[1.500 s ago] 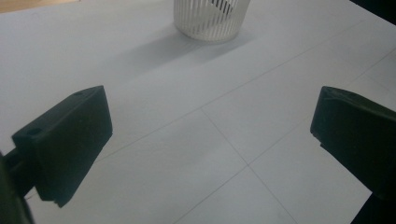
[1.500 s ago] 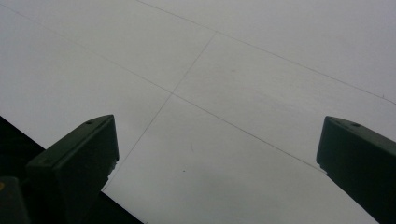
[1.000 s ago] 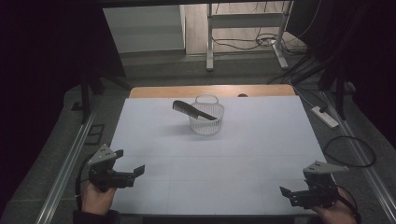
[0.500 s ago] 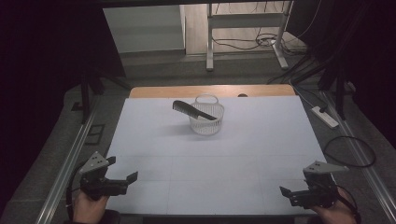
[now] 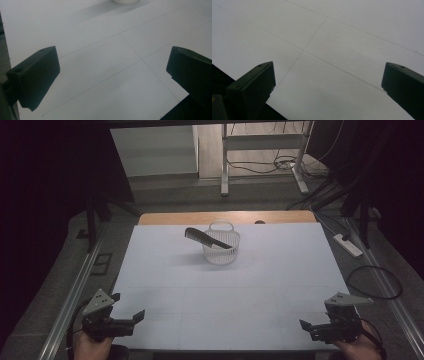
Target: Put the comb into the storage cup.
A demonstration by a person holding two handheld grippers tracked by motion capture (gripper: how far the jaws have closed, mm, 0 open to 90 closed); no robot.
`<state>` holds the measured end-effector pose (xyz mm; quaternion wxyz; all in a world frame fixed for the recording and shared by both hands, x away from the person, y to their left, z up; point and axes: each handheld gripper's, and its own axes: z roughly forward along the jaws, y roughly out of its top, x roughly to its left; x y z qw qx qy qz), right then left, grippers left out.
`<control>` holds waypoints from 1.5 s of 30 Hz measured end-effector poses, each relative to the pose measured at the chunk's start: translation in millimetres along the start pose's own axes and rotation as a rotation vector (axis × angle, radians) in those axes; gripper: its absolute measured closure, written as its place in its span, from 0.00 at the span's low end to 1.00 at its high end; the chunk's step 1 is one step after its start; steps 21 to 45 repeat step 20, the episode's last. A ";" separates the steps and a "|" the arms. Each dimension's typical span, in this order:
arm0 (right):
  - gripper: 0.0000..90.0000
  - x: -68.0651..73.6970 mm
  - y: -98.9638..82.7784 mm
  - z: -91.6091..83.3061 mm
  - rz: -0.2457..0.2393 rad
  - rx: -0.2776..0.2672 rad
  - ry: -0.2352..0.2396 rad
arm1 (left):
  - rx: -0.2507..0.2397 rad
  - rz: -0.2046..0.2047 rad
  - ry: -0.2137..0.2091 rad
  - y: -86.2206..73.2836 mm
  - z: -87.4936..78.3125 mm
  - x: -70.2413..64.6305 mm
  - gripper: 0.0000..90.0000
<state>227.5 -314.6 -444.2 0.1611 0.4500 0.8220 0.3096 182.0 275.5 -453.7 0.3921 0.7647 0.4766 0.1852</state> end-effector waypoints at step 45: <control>0.00 0.6 0.5 0.8 -0.003 0.008 0.000 | 0.071 0.013 0.053 -5.2 2.8 -3.7 0.00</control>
